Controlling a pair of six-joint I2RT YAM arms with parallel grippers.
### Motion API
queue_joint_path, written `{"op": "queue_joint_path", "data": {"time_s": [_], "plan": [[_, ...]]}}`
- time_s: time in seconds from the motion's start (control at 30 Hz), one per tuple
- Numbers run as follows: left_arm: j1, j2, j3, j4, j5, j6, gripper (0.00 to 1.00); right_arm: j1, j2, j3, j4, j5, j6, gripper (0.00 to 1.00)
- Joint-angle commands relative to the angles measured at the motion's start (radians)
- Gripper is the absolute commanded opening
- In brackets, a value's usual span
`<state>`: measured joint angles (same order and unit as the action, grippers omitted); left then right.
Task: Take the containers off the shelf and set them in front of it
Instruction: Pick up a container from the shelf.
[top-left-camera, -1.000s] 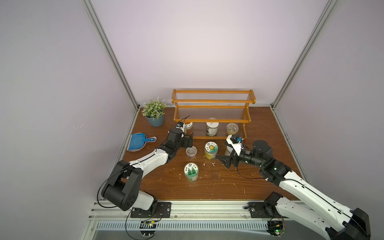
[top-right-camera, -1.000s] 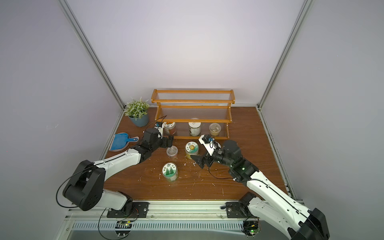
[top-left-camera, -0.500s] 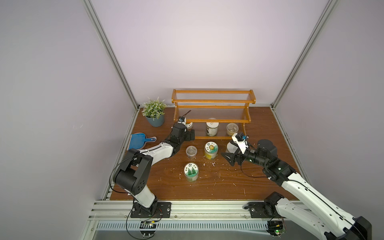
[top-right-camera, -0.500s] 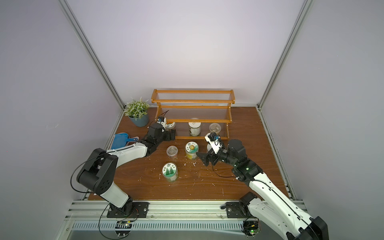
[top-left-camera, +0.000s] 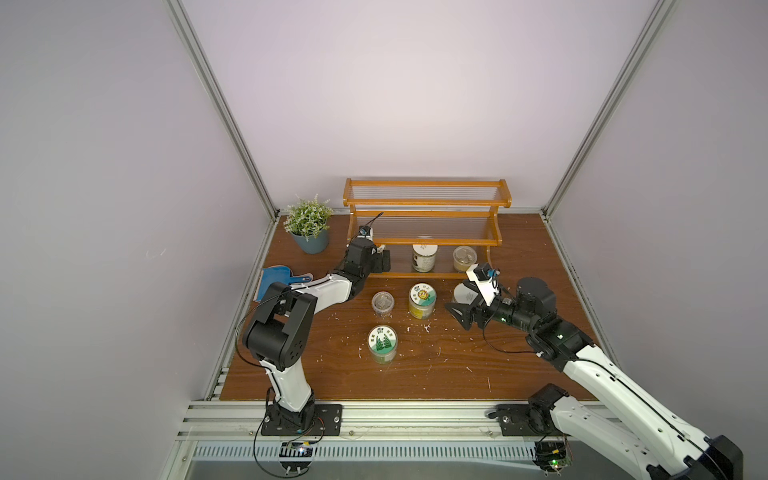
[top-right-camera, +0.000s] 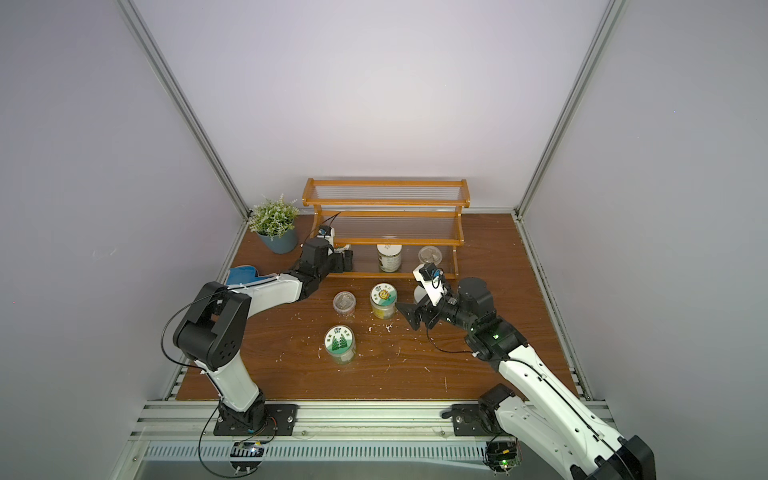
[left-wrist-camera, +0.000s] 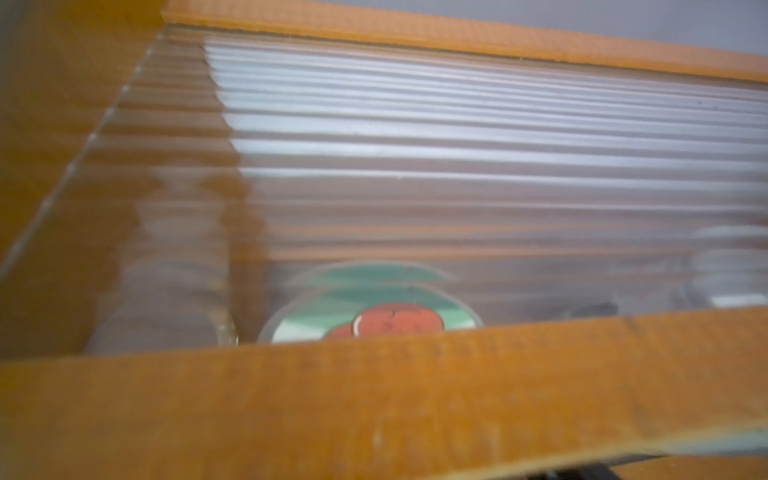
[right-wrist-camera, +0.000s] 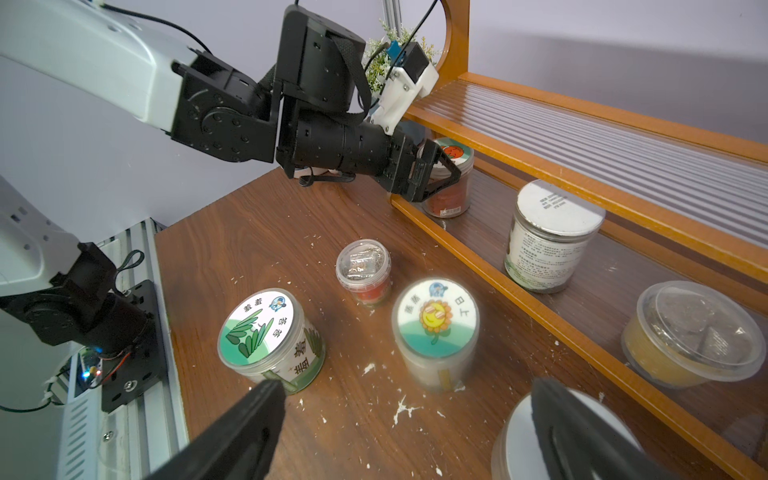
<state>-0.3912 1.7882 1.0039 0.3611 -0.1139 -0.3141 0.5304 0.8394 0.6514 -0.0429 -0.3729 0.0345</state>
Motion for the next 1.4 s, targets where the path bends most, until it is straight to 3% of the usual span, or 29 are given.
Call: {"op": "queue_joint_path", "data": {"time_s": [0.0,0.2,0.5,0.93,1.37], "plan": [[0.014,0.031,0.037,-0.012,0.001,0.008,1.00,-0.010,-0.012,0.014,0.031,-0.029,0.012,0.99],[0.023,0.063,0.069,-0.026,0.011,0.022,0.99,-0.021,-0.013,0.013,0.035,-0.040,0.011,0.99],[0.023,0.007,0.053,-0.047,0.057,0.047,0.87,-0.027,-0.008,0.010,0.049,-0.050,0.016,0.99],[0.017,-0.204,-0.030,-0.142,0.123,0.038,0.84,-0.032,-0.007,0.004,0.067,-0.058,0.022,0.99],[-0.033,-0.506,-0.111,-0.381,0.263,0.031,0.84,-0.033,-0.004,-0.006,0.097,-0.075,0.031,0.99]]}}
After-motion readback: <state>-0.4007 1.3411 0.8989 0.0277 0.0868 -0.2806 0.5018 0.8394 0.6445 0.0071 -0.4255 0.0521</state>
